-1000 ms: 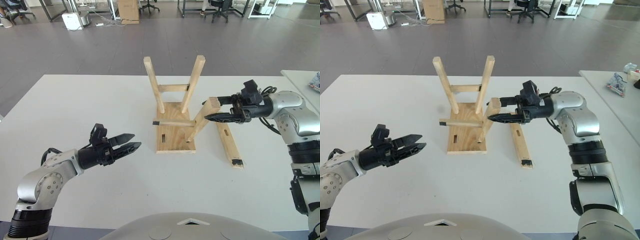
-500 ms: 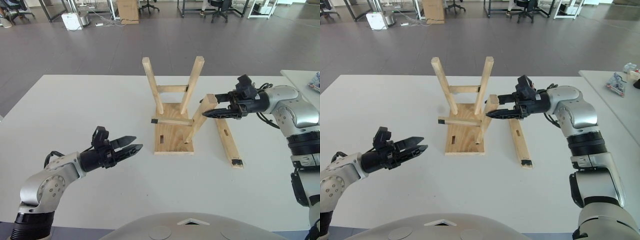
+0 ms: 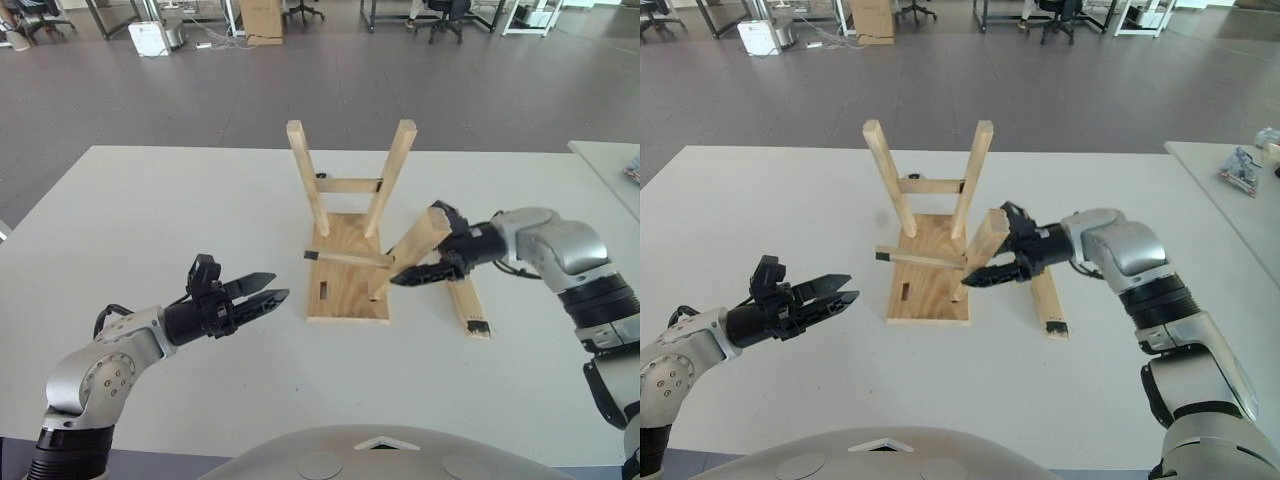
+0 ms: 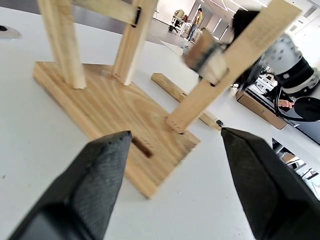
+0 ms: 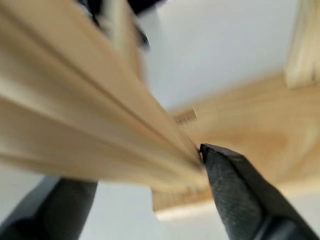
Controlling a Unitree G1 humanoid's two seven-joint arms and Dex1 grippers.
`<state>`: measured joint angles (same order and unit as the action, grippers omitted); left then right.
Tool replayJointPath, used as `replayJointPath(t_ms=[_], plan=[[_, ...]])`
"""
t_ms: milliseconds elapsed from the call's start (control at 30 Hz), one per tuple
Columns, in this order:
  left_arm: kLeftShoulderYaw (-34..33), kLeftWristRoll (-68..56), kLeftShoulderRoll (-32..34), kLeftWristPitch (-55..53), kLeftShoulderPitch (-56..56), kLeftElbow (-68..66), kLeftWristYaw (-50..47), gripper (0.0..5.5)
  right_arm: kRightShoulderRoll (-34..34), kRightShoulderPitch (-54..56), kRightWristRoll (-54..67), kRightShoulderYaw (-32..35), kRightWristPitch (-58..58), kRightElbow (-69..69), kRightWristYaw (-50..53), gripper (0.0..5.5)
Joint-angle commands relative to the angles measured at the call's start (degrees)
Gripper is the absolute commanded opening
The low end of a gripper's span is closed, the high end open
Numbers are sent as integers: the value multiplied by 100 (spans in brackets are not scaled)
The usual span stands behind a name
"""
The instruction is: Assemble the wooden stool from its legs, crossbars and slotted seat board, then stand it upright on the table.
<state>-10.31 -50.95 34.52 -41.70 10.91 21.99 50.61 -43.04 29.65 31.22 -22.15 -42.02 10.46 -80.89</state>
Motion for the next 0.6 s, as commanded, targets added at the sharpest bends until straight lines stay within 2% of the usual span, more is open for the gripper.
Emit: replayJointPath(t_ms=[33,67,233,367,500,600], plan=[[38,162,-32,115,78,-61,-48,331,98,-17,-306,70,163,175,75,414],[50,172,-36,133,87,-73,-42,331,125,-35,-377,105,261,207,85,438],[60,228,-25,184,153,-79,12,331,-18,-184,-789,179,906,330,-72,438],[3,312,22,231,385,-43,28,331,-832,-257,-1867,151,1738,988,76,438],[25,438,2,347,673,9,-42,331,-728,-219,-1961,770,1794,1333,772,438],[52,508,-38,405,785,64,-99,331,-346,-444,-1594,1638,1182,957,1825,438]])
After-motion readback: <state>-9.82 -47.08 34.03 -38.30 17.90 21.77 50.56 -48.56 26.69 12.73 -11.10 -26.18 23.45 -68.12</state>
